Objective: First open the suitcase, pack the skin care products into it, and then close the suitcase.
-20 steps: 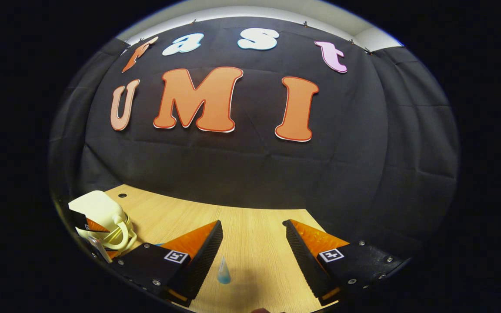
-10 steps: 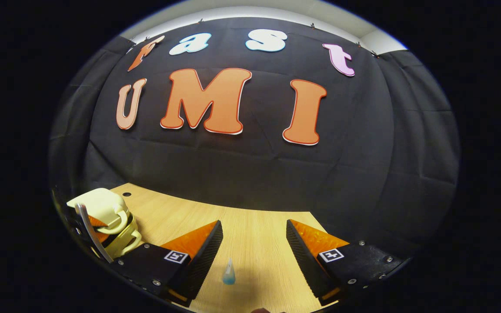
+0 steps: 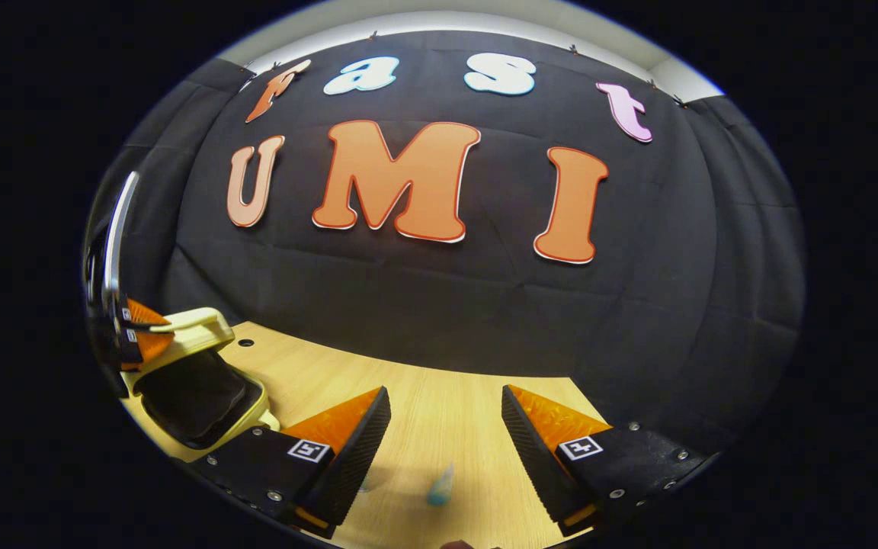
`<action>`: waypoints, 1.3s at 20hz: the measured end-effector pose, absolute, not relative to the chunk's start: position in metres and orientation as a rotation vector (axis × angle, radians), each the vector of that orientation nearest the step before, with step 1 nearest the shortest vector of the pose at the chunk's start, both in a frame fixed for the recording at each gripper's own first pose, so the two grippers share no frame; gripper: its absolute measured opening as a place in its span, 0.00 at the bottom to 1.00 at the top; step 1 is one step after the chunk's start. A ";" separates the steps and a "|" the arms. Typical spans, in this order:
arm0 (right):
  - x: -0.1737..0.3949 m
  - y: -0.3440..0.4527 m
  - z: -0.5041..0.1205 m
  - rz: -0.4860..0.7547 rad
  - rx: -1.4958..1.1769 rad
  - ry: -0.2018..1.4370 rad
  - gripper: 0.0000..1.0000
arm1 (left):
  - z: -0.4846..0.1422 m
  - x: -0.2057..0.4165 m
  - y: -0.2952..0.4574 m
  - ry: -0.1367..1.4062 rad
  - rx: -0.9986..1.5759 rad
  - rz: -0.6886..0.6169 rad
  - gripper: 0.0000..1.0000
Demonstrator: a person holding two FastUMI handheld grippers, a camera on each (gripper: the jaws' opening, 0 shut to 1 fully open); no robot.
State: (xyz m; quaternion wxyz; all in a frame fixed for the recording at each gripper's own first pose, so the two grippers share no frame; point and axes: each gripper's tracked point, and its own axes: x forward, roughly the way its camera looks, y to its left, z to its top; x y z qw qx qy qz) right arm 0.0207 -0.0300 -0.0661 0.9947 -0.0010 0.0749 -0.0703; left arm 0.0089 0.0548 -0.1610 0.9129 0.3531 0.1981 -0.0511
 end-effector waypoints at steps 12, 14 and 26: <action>0.034 0.026 -0.043 -0.127 -0.017 0.140 0.93 | -0.108 0.022 0.236 0.347 0.499 0.173 0.11; 0.036 0.037 -0.043 -0.124 -0.007 0.150 0.93 | -0.106 0.029 0.273 0.348 0.509 0.207 0.12; 0.030 0.084 -0.046 -0.143 0.025 0.191 0.93 | -0.203 0.026 0.440 0.546 0.480 0.364 0.12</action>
